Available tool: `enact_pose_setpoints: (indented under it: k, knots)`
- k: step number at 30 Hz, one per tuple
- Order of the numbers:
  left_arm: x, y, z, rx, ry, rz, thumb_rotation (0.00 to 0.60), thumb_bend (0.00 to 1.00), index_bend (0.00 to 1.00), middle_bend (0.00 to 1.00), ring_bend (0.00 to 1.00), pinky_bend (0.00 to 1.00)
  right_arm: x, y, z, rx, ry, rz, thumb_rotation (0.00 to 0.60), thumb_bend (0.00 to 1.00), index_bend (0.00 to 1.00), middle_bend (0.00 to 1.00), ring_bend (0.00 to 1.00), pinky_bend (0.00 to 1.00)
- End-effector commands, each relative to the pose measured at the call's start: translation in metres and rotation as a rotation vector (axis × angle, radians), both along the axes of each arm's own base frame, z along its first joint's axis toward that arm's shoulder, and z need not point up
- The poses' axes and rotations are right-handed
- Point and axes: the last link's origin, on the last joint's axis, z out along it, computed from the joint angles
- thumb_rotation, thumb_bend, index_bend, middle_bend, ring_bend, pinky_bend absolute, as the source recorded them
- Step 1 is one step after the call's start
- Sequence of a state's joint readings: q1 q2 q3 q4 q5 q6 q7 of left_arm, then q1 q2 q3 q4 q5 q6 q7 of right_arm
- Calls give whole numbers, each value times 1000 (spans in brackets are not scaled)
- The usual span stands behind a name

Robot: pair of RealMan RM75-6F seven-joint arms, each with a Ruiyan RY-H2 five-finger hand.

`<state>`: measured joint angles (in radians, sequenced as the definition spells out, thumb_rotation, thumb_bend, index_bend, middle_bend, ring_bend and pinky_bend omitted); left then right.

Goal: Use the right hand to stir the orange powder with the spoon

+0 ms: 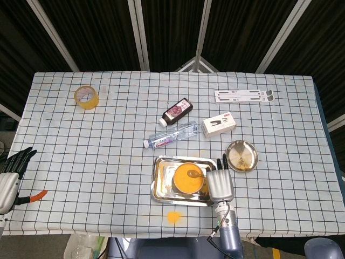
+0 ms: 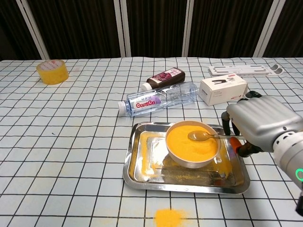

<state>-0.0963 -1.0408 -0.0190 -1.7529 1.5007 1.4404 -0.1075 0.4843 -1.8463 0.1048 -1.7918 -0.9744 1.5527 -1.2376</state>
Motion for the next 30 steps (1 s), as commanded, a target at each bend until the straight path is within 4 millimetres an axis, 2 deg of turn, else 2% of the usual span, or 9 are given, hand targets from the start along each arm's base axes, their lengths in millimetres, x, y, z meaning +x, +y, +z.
enact_pose_setpoints:
  k: [1, 12, 19, 30]
  knots:
    - [0, 0, 0, -1, 0, 0, 600, 0, 0, 0, 0, 0, 0, 0, 0, 1, 0, 2, 600, 560, 478, 464, 177, 0]
    - [0, 0, 0, -1, -1, 1, 600, 0, 0, 0, 0, 0, 0, 1, -1, 4, -2, 9, 600, 559, 477, 464, 177, 0]
    - [0, 0, 0, -2, -2, 3, 600, 0, 0, 0, 0, 0, 0, 1, 0, 1, -13, 13, 600, 560, 408, 464, 176, 0]
    - [0, 0, 0, -2, -2, 4, 600, 0, 0, 0, 0, 0, 0, 3, 1, 4, -8, 20, 600, 560, 406, 464, 174, 0]
